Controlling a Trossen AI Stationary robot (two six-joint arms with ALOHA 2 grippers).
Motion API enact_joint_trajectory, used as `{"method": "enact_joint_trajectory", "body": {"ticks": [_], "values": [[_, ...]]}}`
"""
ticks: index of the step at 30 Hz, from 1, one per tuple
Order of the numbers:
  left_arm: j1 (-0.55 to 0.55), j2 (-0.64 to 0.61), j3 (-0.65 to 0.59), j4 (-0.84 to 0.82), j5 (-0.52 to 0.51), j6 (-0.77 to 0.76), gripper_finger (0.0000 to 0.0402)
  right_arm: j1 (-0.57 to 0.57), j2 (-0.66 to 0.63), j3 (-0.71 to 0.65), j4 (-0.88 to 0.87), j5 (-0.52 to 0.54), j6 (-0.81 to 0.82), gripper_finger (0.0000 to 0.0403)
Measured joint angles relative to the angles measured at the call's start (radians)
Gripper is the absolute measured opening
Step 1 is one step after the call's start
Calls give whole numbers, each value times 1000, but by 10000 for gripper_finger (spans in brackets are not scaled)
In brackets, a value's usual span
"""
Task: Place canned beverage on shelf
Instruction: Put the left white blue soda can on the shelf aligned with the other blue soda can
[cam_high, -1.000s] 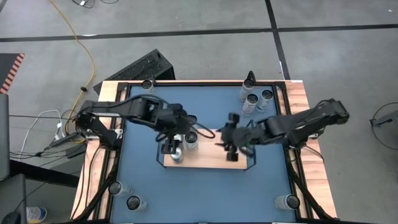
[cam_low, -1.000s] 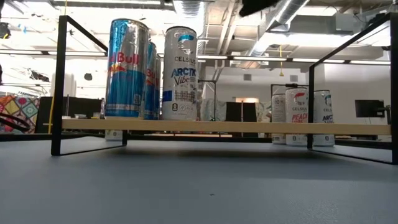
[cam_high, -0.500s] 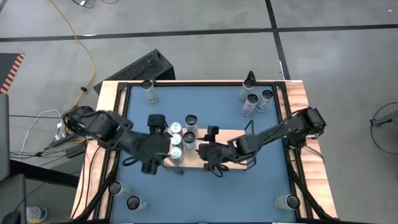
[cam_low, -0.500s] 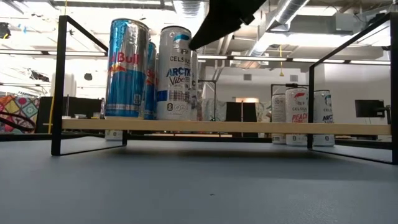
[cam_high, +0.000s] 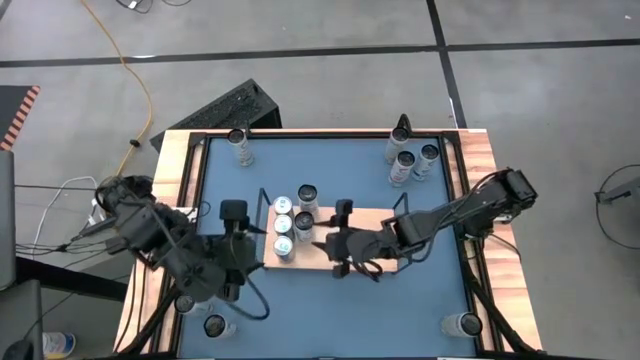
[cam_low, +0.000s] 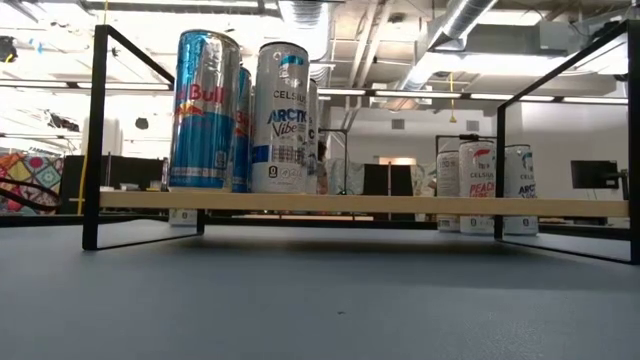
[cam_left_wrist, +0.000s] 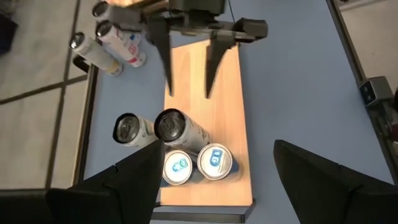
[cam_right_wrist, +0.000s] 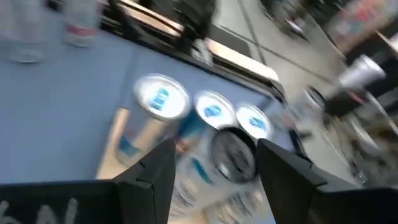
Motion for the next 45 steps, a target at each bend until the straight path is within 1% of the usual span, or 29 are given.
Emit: {"method": "enact_joint_trajectory", "body": {"ticks": [4, 7, 10, 11, 14, 16, 19, 23, 26, 29, 31, 45], "values": [[-45, 0, 0, -8, -58, -26, 287, -35, 1, 0, 26, -161, -70, 205], [-73, 0, 0, -19, -92, -52, 287, -62, 2, 0, 26, -180, -89, 206], [-86, 0, 0, -32, -93, -66, 287, -89, 2, 0, 31, -216, -113, 210], [-89, 0, 0, -32, -93, -70, 286, -100, 2, 0, 34, -249, -114, 212], [-92, 0, 0, -33, -94, -73, 286, -140, 2, 0, 58, -392, -103, 220], [-93, 0, 0, -34, -94, -80, 286, -163, 2, 0, 59, -431, -82, 228], [-96, 0, -1, -36, -94, -87, 286, -189, 2, 0, 60, -437, -73, 240], [-96, 0, -1, -36, -94, -87, 286, -203, 2, 0, 69, -442, -99, 257], [-96, 0, -1, -39, -94, -87, 286, -202, 24, 1, 73, -472, -98, 264], [-96, 0, -1, -56, -93, -99, 286, -201, 48, -5, 56, -477, -103, 265], [-96, 0, -1, -61, -94, -105, 286, -201, 63, 0, 85, -477, -106, 265], [-96, 0, -2, -59, -93, -109, 286, -235, 66, 0, 81, -471, -102, 266]]}}
